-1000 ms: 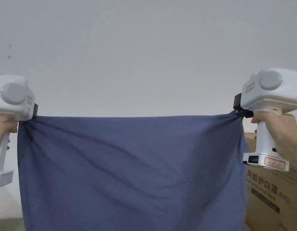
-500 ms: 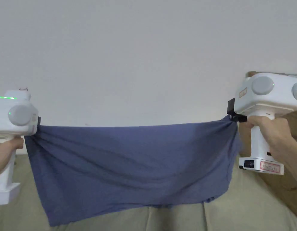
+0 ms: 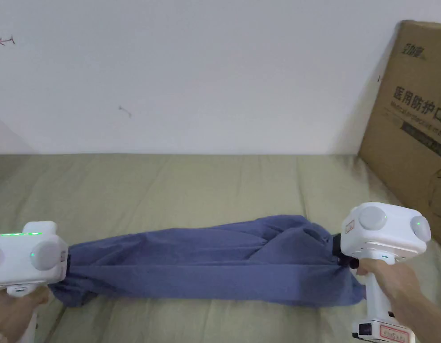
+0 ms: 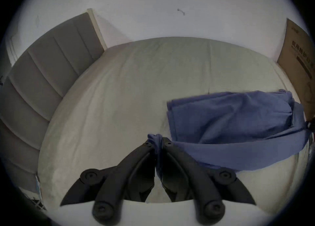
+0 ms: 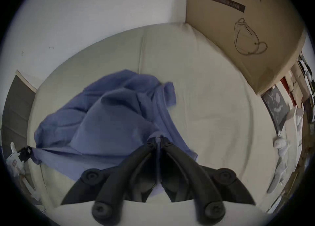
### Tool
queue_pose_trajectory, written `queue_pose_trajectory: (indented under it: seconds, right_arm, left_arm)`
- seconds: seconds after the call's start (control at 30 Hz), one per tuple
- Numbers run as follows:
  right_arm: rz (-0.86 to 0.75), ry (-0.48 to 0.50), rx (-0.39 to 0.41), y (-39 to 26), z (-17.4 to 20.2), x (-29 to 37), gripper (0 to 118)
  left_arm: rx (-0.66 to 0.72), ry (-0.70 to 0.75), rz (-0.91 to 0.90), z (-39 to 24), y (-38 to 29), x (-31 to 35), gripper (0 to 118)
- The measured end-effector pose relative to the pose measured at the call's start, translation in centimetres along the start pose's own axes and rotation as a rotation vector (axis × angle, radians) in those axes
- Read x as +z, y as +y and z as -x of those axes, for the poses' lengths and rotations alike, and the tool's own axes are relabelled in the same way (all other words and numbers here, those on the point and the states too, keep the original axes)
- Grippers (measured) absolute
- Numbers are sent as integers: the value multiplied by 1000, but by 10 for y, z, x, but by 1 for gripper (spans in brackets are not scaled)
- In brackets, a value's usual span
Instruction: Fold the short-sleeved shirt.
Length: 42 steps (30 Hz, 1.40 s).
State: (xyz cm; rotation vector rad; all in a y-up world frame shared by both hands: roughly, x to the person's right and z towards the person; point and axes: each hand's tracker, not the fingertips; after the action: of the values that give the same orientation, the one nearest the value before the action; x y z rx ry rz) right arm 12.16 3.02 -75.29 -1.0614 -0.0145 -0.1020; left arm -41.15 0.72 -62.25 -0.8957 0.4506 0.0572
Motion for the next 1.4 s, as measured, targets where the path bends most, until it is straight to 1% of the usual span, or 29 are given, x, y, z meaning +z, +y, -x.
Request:
queue_pose_trajectory:
  seconds: [0.07, 0.13, 0.17, 0.23, 0.27, 0.3, 0.33, 0.4, 0.47, 0.53, 0.57, 0.6, 0.63, 0.67, 0.77, 0.87, 1.0, 1.07, 1.1, 1.13, 1.17, 1.2, 1.23, 1.3, 1.33, 1.37, 1.4]
  right_arm:
    - [2, 12, 6, -9, -9, 10, 3]
    - [-16, 28, -4, -25, -17, 27, 3]
    - [-21, 34, -10, -34, -21, 39, 3]
    - [-87, 61, -15, -61, -30, 66, 3]
    - [-95, 50, -17, -79, -34, 82, 3]
    - [-140, 58, -35, -97, -41, 96, 3]
    - [-139, 70, -36, -112, -47, 106, 3]
    - [-122, 58, -9, -152, -58, 131, 3]
    - [-115, 45, -4, -194, -70, 153, 3]
    - [-148, 65, -32, -244, -84, 176, 3]
    - [-127, 73, -14, -271, -92, 187, 3]
    - [-141, 74, -15, -291, -104, 189, 3]
    - [-128, 53, -23, -310, -110, 194, 3]
    - [-106, 62, -25, -329, -119, 200, 3]
    - [-78, 97, -72, -380, -141, 217, 3]
    - [-78, 98, -85, -417, -151, 233, 3]
    - [-73, 94, -65, -439, -156, 240, 3]
    - [-81, 104, -78, -444, -160, 244, 3]
    - [-94, 110, -81, -446, -160, 246, 3]
    - [-108, 113, -78, -447, -159, 247, 7]
    - [-123, 110, -70, -446, -159, 247, 20]
    - [-120, 102, -65, -445, -158, 247, 49]
    - [-114, 92, -57, -443, -155, 248, 49]
    - [-129, 80, -35, -444, -154, 253, 60]
    - [-142, 82, -24, -444, -153, 257, 61]
    - [-148, 77, -16, -444, -152, 261, 61]
    - [-154, 82, -10, -444, -152, 264, 61]
  left_arm:
    - [38, -32, -26, 6, -11, 12, 5]
    - [34, -35, -32, 11, -24, 30, 5]
    - [13, -45, -41, 13, -32, 40, 5]
    - [-38, -34, -51, 17, -50, 62, 5]
    - [-57, -52, -56, 23, -60, 73, 5]
    - [-41, -56, -55, 28, -73, 88, 5]
    - [-33, -71, -57, 34, -84, 101, 5]
    - [30, -114, -71, 51, -121, 132, 5]
    - [-11, -125, -51, 64, -152, 154, 5]
    - [-50, -104, -34, 73, -192, 181, 5]
    - [-45, -101, -36, 80, -216, 196, 5]
    - [-41, -104, -37, 86, -238, 210, 5]
    - [-55, -120, -30, 91, -256, 220, 5]
    - [-55, -109, -31, 96, -277, 222, 5]
    - [-83, -91, -27, 108, -324, 248, 5]
    - [-57, -94, -26, 119, -359, 266, 5]
    - [-82, -83, -31, 121, -383, 282, 5]
    - [-95, -82, -35, 119, -388, 288, 6]
    - [-102, -84, -40, 119, -387, 290, 10]
    - [-101, -82, -41, 119, -386, 291, 20]
    - [-97, -85, -42, 120, -382, 292, 43]
    - [-75, -103, -24, 118, -381, 294, 92]
    - [-66, -110, -9, 119, -380, 295, 92]
    - [-57, -143, 13, 121, -380, 297, 113]
    - [-54, -156, 17, 121, -383, 306, 117]
    - [-47, -174, -27, 122, -383, 314, 112]
    - [-46, -168, -19, 124, -383, 317, 108]
